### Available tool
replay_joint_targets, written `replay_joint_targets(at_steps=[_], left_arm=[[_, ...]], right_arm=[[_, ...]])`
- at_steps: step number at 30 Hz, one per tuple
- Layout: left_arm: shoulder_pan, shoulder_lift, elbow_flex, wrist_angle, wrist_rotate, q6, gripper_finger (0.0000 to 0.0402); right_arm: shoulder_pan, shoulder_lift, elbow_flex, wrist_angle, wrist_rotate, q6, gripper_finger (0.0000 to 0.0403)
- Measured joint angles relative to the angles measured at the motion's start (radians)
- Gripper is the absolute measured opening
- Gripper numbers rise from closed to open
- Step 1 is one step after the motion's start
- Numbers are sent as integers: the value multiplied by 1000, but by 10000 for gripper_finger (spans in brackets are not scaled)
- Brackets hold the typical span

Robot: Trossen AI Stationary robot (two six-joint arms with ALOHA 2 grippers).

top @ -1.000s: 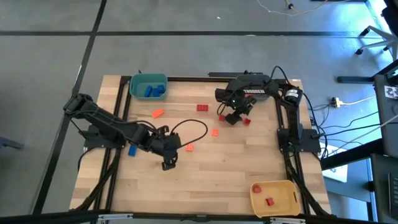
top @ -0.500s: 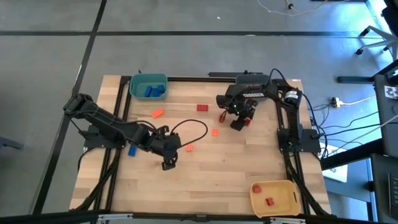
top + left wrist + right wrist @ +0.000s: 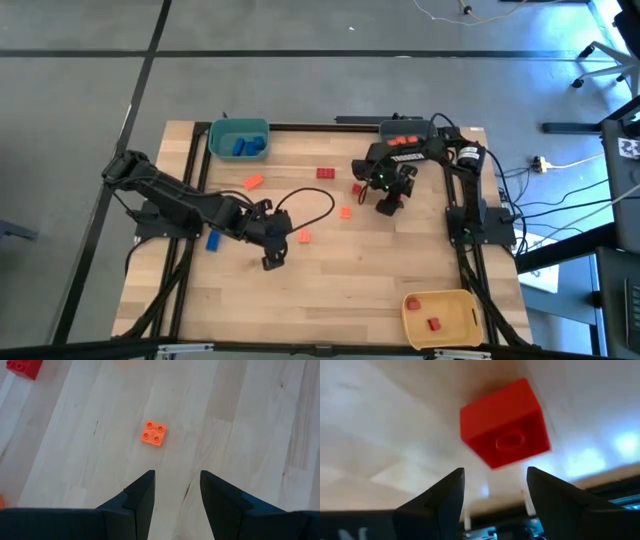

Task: Sort & place blocks by color
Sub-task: Put the red game piece into the yellow bin

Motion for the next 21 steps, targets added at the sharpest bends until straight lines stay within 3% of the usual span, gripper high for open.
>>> replay_joint_targets(at_steps=[4,11,21], left_arm=[[1,0,0,0,1,0,149],[1,0,0,0,3,-2,149],[1,0,0,0,3,-10,149]], right_arm=[[6,-24,42,-33,11,-18,218],[12,-172,47,138,11,-110,218],[12,-315,-145,244,27,-333,218]])
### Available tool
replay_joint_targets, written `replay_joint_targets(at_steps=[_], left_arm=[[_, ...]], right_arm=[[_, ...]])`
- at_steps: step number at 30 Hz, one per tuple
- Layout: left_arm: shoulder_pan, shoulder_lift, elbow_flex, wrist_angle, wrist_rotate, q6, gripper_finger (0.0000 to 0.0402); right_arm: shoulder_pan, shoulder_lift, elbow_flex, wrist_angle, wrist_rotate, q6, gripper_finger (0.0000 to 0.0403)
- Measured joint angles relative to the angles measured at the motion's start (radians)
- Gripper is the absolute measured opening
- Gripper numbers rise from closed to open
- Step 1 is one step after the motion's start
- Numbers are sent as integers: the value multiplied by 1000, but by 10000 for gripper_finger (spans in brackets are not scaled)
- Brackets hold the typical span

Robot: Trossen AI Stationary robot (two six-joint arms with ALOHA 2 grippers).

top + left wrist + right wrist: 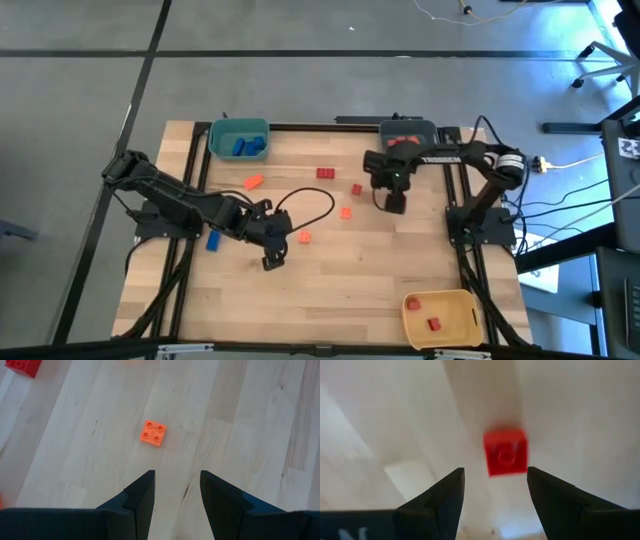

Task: Sort & place blocks by color
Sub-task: Put the red game piece into the yellow bin

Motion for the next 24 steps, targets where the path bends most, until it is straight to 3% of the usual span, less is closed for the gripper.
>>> replay_joint_targets(at_steps=[13,24], left_arm=[[0,0,0,0,0,-13,149],[0,0,0,0,-1,-20,149]], right_arm=[[-2,-205,-165,277,-15,-139,218],[-2,-256,-333,375,-33,-226,218]])
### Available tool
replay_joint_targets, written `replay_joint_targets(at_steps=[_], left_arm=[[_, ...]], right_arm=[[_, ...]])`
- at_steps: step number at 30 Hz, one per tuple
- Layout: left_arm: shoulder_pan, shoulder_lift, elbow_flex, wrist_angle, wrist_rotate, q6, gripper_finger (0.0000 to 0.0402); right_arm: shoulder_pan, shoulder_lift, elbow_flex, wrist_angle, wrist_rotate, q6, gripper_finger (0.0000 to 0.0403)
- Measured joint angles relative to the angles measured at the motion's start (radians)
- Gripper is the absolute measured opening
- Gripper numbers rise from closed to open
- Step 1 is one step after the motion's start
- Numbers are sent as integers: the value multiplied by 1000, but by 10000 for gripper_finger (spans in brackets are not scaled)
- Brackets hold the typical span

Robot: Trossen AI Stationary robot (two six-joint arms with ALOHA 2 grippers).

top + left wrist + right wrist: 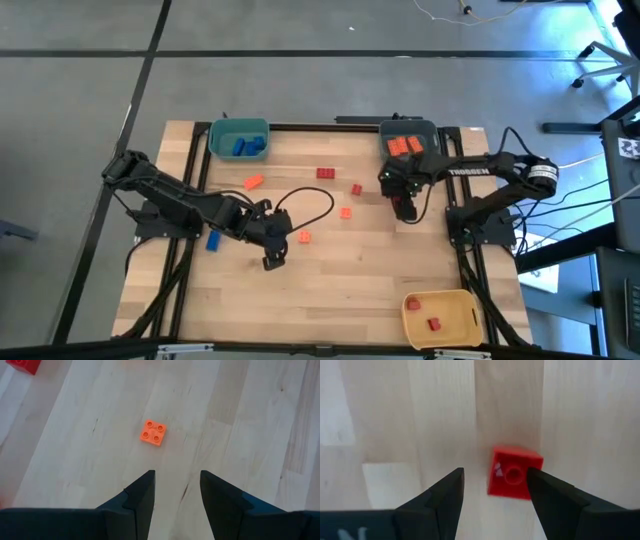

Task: Sort & place blocks by color
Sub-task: Put the red game piece into the yellow bin

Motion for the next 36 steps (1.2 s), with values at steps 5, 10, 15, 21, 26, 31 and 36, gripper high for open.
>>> replay_joint_targets(at_steps=[5,10,15,21,26,31,36], left_arm=[[0,0,0,0,-3,0,149],[0,0,0,0,-3,0,149],[0,0,0,0,-4,3,149],[0,0,0,0,-4,2,149],[0,0,0,0,-4,1,149],[0,0,0,0,-5,1,149],[0,0,0,0,-4,-3,149]], right_arm=[[0,1,-19,57,3,5,218],[0,1,3,43,24,3,218],[0,1,30,38,24,-2,218],[-1,1,15,15,-14,-4,218],[-1,-1,-4,33,-14,-6,218],[0,-2,-11,62,3,-6,218],[-1,0,-11,77,8,-6,218]])
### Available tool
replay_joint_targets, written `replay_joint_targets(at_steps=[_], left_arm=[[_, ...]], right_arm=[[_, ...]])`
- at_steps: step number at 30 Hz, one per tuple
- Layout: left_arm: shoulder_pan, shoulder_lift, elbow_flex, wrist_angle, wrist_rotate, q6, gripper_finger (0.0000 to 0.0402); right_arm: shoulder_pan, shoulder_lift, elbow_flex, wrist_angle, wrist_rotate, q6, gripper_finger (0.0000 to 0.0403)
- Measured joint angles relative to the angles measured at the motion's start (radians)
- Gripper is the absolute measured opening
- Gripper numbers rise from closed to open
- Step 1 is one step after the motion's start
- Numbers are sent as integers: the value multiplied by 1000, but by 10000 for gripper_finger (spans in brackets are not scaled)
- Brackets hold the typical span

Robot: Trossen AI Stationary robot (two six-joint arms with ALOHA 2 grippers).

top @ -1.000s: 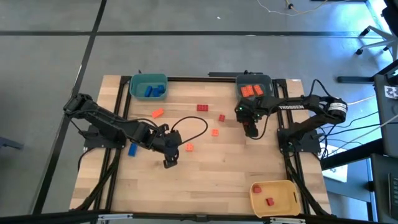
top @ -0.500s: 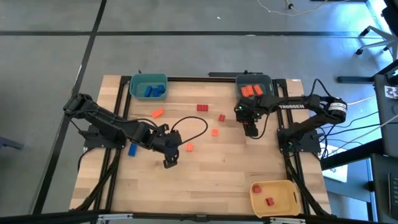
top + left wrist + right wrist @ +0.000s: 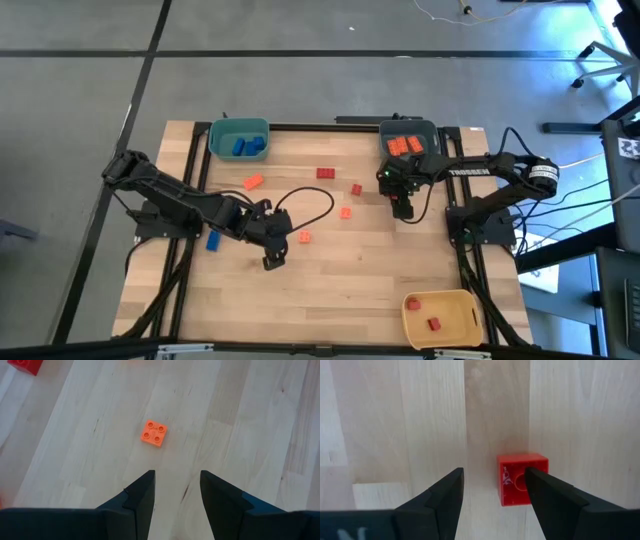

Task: Sort & place blocks by color
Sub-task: Put the red game piece into the yellow bin

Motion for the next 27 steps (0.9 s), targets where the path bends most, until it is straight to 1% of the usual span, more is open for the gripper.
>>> replay_joint_targets(at_steps=[13,17,23,27], left_arm=[[0,0,0,0,0,0,149],[0,0,0,0,0,0,149],[0,0,0,0,0,0,149],[0,0,0,0,0,0,149]], right_arm=[[-6,-73,-4,-16,0,-10,218],[-6,-74,-4,-17,0,-46,218],[-8,-74,-4,-12,-1,-54,218],[-32,-74,-3,-6,-3,-55,218]])
